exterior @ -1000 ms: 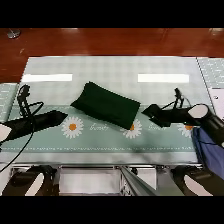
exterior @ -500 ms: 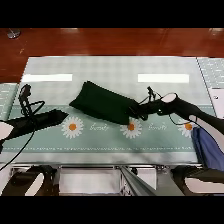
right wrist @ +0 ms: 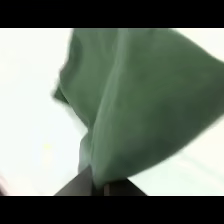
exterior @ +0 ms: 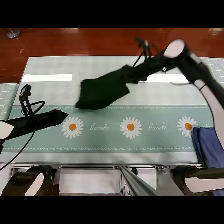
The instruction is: Fold the shirts.
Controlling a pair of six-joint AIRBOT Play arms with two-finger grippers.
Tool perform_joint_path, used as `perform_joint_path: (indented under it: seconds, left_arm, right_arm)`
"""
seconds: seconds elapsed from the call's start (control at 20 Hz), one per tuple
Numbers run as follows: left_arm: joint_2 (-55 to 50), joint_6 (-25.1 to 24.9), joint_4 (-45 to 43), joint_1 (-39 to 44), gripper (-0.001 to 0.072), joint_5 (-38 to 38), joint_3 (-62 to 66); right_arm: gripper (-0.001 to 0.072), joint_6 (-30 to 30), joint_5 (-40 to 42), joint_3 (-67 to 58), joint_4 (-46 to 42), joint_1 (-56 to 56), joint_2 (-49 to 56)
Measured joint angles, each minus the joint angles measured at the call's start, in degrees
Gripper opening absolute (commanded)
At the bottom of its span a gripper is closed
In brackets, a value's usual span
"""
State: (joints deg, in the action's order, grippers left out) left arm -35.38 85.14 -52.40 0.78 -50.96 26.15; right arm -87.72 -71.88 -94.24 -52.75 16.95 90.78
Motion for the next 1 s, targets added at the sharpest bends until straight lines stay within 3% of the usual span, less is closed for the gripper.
perform_joint_path:
  seconds: [0.2,0.45,0.75,1.0]
  left_arm:
    - [0.0,0.0,0.0,0.0,0.0015,0.0,0.0]
    - [0.0,0.0,0.0,0.0,0.0016,-0.02,0.0]
    - [0.0,0.02,0.0,0.0,0.0016,-0.02,0.0]
    - [0.0,0.02,0.0,0.0,0.0016,-0.02,0.0]
  right_arm:
    - [0.0032,-4.9,-12.98,-17.81,-12.26,-3.87,-0.52]
    - [0.0032,-10.47,-25.75,-24.02,-17.99,-16.09,-6.03]
    - [0.0032,-14.36,-32.87,-11.43,-21.75,-35.93,-20.55]
    - [0.0032,-11.23,-33.92,8.28,-34.56,-53.48,-37.24]
